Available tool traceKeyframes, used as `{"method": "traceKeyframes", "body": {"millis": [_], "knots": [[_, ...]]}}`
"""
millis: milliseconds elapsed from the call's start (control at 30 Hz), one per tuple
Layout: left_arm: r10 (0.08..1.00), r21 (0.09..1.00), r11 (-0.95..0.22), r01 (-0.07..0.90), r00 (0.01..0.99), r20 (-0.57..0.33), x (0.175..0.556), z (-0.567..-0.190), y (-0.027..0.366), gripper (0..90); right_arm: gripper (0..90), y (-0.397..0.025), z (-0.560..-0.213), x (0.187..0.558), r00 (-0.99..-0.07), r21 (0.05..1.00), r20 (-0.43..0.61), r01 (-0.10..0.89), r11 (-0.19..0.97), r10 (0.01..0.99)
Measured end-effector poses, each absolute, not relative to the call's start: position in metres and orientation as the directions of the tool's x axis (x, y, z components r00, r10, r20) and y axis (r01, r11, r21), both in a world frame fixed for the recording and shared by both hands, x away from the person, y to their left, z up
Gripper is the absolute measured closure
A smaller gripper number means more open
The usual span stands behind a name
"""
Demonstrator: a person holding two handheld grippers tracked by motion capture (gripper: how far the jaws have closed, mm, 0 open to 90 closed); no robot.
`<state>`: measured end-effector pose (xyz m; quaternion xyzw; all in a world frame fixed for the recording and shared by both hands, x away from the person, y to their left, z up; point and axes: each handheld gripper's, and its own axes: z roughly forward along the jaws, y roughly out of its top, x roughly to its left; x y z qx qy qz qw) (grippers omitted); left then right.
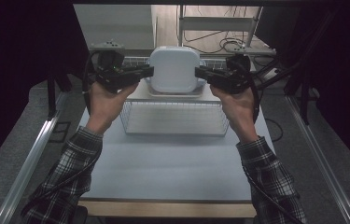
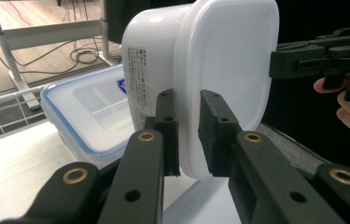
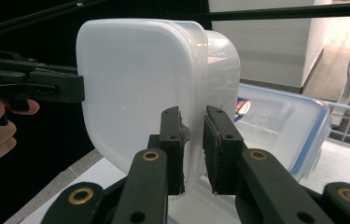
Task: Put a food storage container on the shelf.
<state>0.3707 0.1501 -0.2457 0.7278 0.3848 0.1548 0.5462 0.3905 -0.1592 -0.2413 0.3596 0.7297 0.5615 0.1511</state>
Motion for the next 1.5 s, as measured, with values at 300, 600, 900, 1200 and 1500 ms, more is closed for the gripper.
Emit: {"method": "traceKeyframes", "body": {"millis": [300, 600, 900, 1200, 1500], "knots": [[0.739, 0.902, -0.097, 0.421, 0.638, -0.218, 0.391, -0.249, 0.148, 76.7, 77.1, -0.155, -0.236, 0.408, -0.673, 0.917, 0.191, 0.382, 0.115, 0.714], [0.727, 0.904, -0.094, 0.417, 0.649, -0.224, 0.401, -0.249, 0.146, 67.9, 71.7, -0.153, -0.236, 0.42, -0.653, 0.907, 0.216, 0.409, 0.097, 0.726], [0.754, 0.905, -0.108, 0.412, 0.627, -0.196, 0.412, -0.25, 0.141, 63.9, 65.9, -0.145, -0.235, 0.429, -0.636, 0.91, 0.192, 0.401, 0.107, 0.748], [0.747, 0.899, -0.086, 0.43, 0.625, -0.227, 0.423, -0.251, 0.141, 60.8, 61.1, -0.142, -0.236, 0.441, -0.621, 0.905, 0.207, 0.416, 0.094, 0.756], [0.765, 0.899, -0.104, 0.426, 0.612, -0.202, 0.432, -0.252, 0.137, 53.9, 56.9, -0.139, -0.238, 0.45, -0.609, 0.903, 0.208, 0.42, 0.088, 0.766]]}}
